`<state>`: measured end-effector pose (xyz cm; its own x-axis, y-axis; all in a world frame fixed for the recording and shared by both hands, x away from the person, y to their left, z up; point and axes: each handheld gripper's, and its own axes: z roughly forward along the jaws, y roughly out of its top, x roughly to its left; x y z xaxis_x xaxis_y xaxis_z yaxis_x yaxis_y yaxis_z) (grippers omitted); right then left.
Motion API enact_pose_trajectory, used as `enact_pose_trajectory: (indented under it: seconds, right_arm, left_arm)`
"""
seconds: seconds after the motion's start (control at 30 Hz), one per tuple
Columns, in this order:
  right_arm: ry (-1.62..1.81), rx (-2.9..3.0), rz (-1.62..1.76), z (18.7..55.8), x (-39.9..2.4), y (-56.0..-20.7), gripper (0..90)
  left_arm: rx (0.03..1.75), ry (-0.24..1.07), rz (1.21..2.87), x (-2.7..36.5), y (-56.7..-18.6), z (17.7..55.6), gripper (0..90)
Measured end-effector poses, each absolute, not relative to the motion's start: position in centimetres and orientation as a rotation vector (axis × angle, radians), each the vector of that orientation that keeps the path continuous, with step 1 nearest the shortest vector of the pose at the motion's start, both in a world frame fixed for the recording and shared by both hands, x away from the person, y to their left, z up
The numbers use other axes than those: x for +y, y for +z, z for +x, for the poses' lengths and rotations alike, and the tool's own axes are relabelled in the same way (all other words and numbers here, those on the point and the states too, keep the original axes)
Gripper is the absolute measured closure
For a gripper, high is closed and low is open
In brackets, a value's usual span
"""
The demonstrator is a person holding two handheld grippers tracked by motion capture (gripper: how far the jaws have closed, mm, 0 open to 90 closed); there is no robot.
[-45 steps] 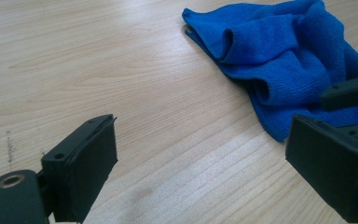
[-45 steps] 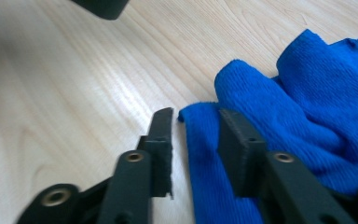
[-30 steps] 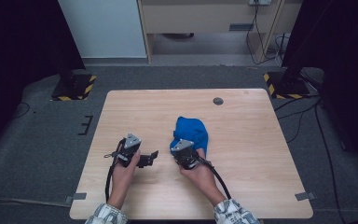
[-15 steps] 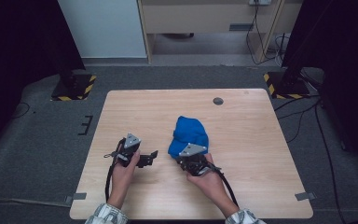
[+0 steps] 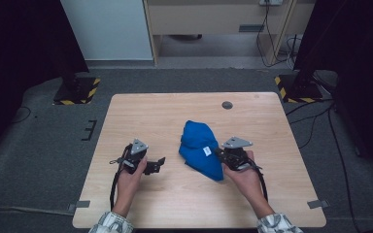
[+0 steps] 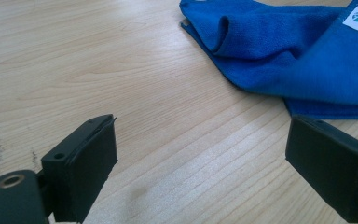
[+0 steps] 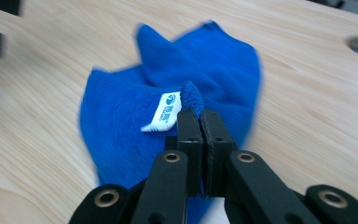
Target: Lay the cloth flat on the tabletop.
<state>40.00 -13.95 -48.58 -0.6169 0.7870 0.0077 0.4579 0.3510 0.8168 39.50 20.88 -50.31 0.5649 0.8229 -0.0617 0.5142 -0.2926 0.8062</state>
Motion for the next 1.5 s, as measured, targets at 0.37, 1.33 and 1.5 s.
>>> enact_pose_trajectory:
  seconds: [0.37,1.33,1.5]
  right_arm:
    - [1.114,2.145,1.242,40.1,-20.7,-50.2,88.0]
    - [0.99,2.132,1.366,41.3,-25.0,-52.7,85.4]
    - [0.998,2.117,1.401,41.2,-25.0,-52.7,68.7]
  left_arm:
    - [1.07,0.479,1.988,20.1,-50.5,39.5,8.7]
    - [1.085,0.502,2.017,19.1,-50.6,39.5,13.6]
    - [1.082,0.504,2.013,19.2,-50.5,39.5,15.1]
